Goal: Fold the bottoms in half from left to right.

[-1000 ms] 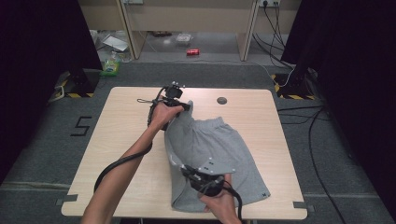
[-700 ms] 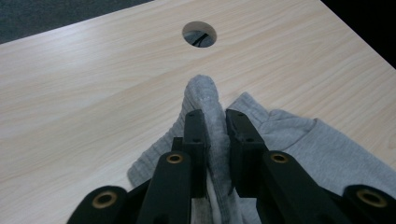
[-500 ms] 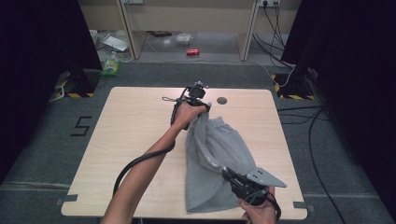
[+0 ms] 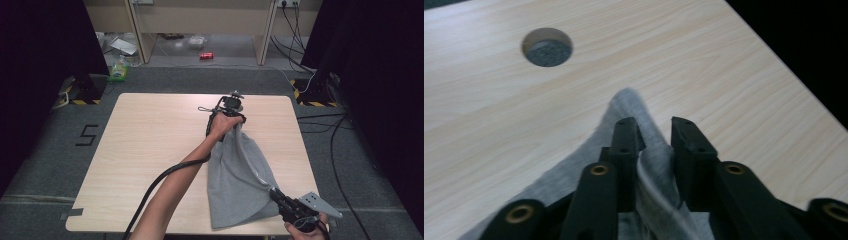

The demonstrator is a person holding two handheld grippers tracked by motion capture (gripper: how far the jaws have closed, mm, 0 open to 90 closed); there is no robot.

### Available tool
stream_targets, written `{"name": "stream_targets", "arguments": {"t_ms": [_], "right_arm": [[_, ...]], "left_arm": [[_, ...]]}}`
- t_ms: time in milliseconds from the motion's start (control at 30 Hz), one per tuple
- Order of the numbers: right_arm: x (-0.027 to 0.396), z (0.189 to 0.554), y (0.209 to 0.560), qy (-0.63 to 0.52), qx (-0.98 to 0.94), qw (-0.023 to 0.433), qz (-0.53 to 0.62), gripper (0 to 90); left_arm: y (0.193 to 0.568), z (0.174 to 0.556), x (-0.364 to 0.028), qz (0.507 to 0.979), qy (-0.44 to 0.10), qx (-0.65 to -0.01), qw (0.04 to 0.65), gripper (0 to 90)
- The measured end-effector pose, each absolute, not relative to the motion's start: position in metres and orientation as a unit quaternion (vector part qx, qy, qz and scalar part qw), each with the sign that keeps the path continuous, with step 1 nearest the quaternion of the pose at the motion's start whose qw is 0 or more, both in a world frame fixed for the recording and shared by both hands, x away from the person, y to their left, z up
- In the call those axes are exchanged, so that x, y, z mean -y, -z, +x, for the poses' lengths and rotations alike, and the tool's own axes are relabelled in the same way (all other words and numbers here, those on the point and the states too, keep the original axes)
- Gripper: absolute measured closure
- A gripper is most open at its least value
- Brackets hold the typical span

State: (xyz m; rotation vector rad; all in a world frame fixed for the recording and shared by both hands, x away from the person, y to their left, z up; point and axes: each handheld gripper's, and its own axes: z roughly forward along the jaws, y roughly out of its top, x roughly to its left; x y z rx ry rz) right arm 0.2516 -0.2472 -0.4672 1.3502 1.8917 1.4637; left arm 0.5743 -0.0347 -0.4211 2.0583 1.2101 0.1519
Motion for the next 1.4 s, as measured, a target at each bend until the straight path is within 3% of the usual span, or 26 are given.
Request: {"name": "stream_targets", "arguments": {"t_ms": [100,567,700,767,933,1033,1267,1400], "right_arm": [[0.253,0.252,0.472,-0.512,-0.675,0.199,0.492,83.0],[0.276,0.247,0.486,-0.462,-0.682,0.207,0.528,83.1],[0.279,0.246,0.486,-0.454,-0.681,0.208,0.535,76.3],[0.276,0.248,0.481,-0.449,-0.681,0.222,0.534,67.2],[0.258,0.266,0.474,-0.416,-0.713,0.245,0.509,60.6],[0.252,0.278,0.481,-0.379,-0.737,0.245,0.503,65.1],[0.269,0.276,0.496,-0.346,-0.753,0.216,0.516,85.7],[0.273,0.271,0.486,-0.373,-0.743,0.22,0.511,87.3]], "left_arm": [[0.418,0.572,0.035,0.797,-0.061,-0.467,0.377,52.7],[0.433,0.565,-0.033,0.806,-0.065,-0.473,0.35,42.3],[0.448,0.563,-0.053,0.8,-0.057,-0.486,0.348,40.6],[0.452,0.562,-0.062,0.797,-0.057,-0.489,0.348,39.9],[0.459,0.557,-0.073,0.795,-0.058,-0.493,0.349,38.4],[0.462,0.552,-0.076,0.798,-0.065,-0.488,0.347,37.4],[0.471,0.55,-0.086,0.797,-0.069,-0.492,0.343,36.0],[0.473,0.548,-0.091,0.791,-0.066,-0.496,0.353,35.6]]}}
